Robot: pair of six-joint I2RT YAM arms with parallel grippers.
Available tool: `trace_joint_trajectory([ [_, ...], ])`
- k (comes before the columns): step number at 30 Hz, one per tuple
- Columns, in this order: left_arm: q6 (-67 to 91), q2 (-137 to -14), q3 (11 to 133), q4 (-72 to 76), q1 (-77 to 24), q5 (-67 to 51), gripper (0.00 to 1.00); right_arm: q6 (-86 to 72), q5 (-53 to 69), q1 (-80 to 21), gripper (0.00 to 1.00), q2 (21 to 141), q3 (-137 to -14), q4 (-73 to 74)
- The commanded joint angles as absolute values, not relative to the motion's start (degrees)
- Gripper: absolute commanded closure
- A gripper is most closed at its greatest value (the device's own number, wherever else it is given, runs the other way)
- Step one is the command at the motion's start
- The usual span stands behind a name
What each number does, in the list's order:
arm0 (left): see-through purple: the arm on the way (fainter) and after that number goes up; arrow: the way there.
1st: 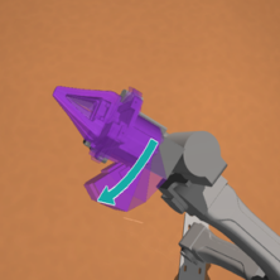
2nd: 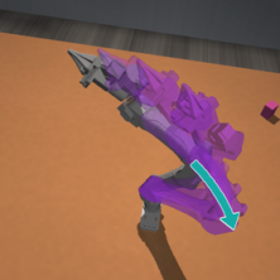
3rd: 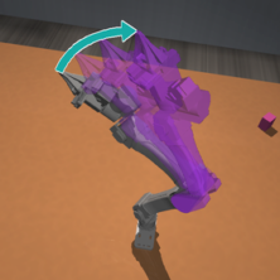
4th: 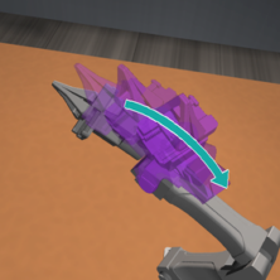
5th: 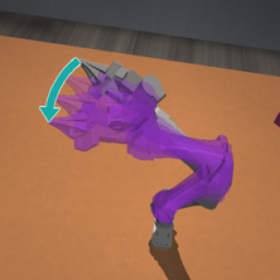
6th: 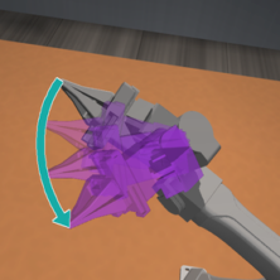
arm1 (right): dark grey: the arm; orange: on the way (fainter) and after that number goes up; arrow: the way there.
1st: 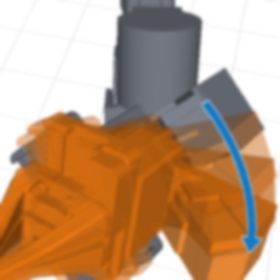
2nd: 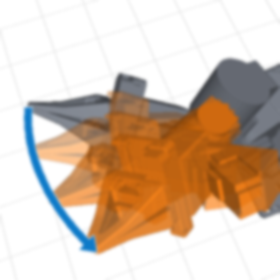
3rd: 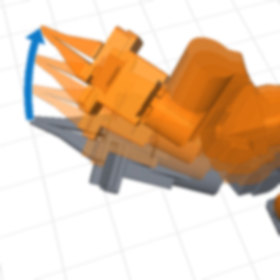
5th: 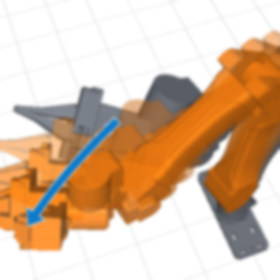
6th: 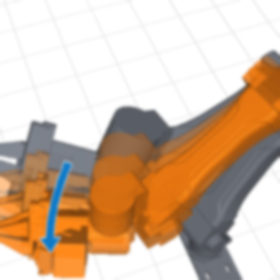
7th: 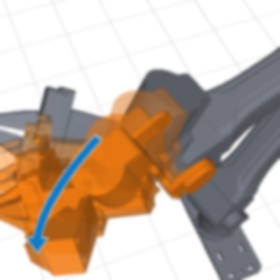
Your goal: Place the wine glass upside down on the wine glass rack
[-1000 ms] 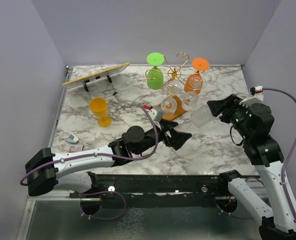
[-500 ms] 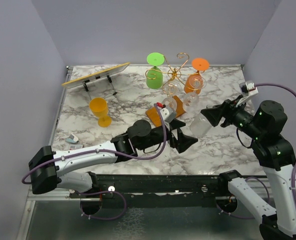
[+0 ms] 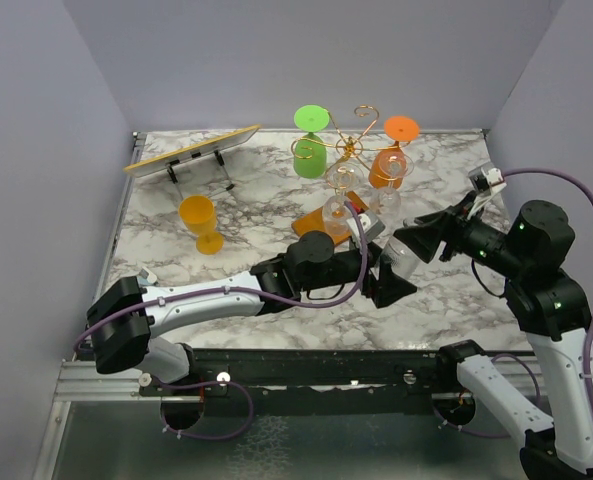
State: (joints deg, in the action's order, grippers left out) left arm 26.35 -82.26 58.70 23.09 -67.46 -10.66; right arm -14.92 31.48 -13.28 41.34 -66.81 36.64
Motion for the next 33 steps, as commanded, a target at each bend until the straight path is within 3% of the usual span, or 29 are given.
trace_joint_trajectory([
  [1,27.36,-82.5,60.46,22.0,-67.4,-12.68,0.1,-14.94,35.2,-13.1,0.92,40.59,-66.56,32.04],
  [4,26.87,-82.36,60.52,21.89,-67.35,-12.23,0.1,-14.68,36.44,-13.1,0.93,40.53,-66.28,31.93],
  [9,26.63,-82.53,61.46,20.78,-67.26,-11.69,0.27,-14.3,38.04,-13.1,0.93,40.78,-66.27,32.42],
  [12,26.48,-82.49,61.5,20.57,-67.29,-11.61,0.3,-13.94,38.46,-13.1,0.93,40.87,-66.27,32.97],
  [15,26.01,-82.34,61.44,20.37,-67.32,-11.46,0.3,-13.58,38.15,-13.12,0.93,41.16,-66.42,33.68],
  [19,24.64,-81.3,60.23,20.3,-67.26,-9.81,0.16,-13.11,37.67,-13.1,0.94,42.01,-66.79,35.26],
  [23,23.59,-80.3,59.48,20.3,-67.3,-8.82,0.15,-13.14,37.7,-13.1,0.94,42.01,-66.54,35.24],
  [25,23.31,-80.39,59.56,20.3,-67.26,-9.48,0.21,-13.34,37.9,-13.1,0.94,42.09,-66.46,34.93],
  [30,22.12,-80.69,59.51,20.3,-67.28,-11.41,0.51,-14.0,38.16,-13.1,0.94,42.69,-66.47,34.65],
  [33,20.69,-80.6,59.24,20.36,-67.29,-12.22,0.63,-14.53,38.29,-13.1,0.95,43.4,-66.45,34.87],
])
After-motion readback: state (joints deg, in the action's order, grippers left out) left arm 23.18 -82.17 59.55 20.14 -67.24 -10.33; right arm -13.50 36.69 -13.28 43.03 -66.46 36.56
